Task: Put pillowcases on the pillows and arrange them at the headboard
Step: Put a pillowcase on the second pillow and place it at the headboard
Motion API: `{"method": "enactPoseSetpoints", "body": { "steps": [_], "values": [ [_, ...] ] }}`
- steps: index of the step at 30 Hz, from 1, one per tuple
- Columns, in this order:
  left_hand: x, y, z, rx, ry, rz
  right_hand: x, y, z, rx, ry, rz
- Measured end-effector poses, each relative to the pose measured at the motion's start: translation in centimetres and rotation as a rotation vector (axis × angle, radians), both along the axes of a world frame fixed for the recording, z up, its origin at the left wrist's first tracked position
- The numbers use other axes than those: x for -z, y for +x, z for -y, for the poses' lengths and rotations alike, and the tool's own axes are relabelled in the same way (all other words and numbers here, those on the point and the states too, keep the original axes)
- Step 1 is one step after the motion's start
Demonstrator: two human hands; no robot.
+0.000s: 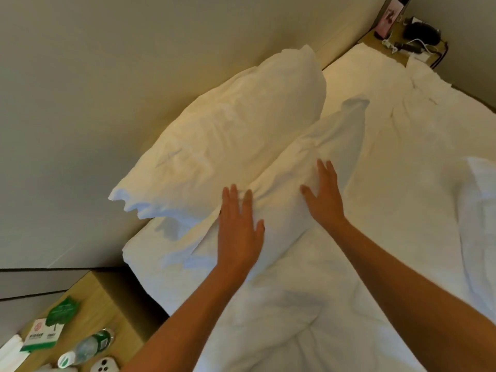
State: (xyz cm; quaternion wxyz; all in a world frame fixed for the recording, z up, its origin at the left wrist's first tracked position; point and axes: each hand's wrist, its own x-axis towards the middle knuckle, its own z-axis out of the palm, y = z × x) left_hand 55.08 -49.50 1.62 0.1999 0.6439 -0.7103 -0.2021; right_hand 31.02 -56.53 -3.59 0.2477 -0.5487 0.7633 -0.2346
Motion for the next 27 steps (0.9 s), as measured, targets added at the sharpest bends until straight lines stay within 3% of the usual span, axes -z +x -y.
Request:
{"method": "enactPoseSetpoints", "body": {
  "steps": [2,5,8,13,21,27],
  "values": [
    [1.2,-1.7,-1.4,0.188,-0.096,0.139,2.2,-0.2,-3.8,0.063,0.08,0.081],
    [4.1,-3.2,-2.7,0.354,-0.026,0.32,4.7,-0.2,-6.6,0.132,0.191,0.263],
    [7.0,-2.6,-2.8,0.403,0.019,0.469,5.9,0.3,-6.8,0.218,0.279,0.458],
    [9.8,0.4,-0.5,0.38,-0.06,0.55,6.8,2.8,-4.0,0.354,0.35,0.71],
    [10.7,4.8,7.5,0.367,-0.13,0.604,7.8,7.2,4.0,0.343,0.258,0.734],
    [11.3,5.4,9.2,0.4,-0.073,0.604,8.5,7.3,5.8,0.29,0.341,0.559]
  ]
}}
